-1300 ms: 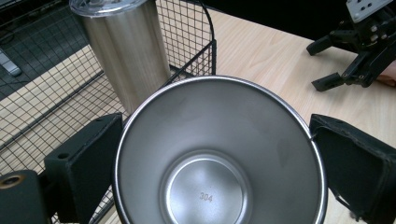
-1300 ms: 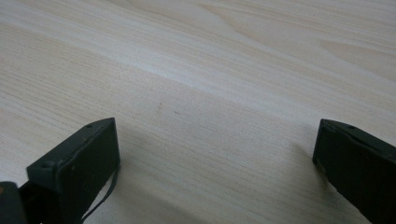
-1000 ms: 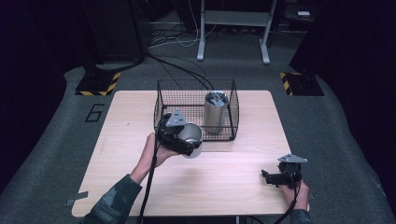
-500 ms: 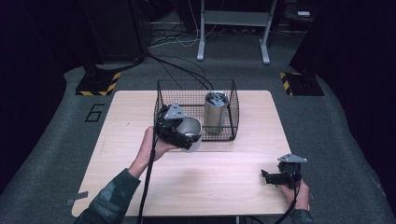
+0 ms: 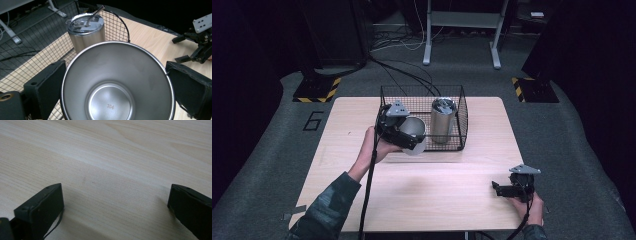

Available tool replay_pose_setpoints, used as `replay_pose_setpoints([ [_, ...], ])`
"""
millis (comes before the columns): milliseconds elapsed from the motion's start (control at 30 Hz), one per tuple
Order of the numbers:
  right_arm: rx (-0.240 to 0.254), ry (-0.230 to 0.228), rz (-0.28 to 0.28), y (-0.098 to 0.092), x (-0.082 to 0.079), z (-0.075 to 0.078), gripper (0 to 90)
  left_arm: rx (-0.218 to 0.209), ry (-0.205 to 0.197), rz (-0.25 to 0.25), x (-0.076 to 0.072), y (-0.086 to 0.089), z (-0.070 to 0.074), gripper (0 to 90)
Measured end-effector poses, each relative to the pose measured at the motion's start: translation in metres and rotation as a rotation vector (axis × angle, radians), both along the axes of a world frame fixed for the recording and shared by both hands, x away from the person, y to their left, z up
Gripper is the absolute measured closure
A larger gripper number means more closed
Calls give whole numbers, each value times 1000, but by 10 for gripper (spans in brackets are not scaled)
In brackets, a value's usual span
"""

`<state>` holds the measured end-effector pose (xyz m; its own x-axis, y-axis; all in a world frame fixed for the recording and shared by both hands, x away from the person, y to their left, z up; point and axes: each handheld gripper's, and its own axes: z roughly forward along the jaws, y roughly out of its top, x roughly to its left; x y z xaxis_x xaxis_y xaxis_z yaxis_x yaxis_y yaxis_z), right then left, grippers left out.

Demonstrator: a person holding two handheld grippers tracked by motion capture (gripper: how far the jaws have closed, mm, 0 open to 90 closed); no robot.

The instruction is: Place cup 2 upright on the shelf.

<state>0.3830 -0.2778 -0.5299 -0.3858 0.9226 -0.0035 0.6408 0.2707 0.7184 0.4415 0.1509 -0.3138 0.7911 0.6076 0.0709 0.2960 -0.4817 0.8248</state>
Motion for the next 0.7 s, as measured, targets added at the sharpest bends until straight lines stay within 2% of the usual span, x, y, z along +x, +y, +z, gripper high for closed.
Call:
replay_pose_setpoints([
  [267, 6, 1, -8, 1, 0, 0, 0, 0, -6, 17, 10, 3, 10, 61],
  [400, 6, 1, -8, 1, 0, 0, 0, -23, -7, 34, 15, 5, 13, 61],
  [533, 5, 1, -7, 1, 0, 0, 0, -4, -9, 35, 21, 6, 17, 61],
  [700, 6, 1, -7, 1, 0, 0, 0, -10, -13, 50, 27, 7, 22, 61],
])
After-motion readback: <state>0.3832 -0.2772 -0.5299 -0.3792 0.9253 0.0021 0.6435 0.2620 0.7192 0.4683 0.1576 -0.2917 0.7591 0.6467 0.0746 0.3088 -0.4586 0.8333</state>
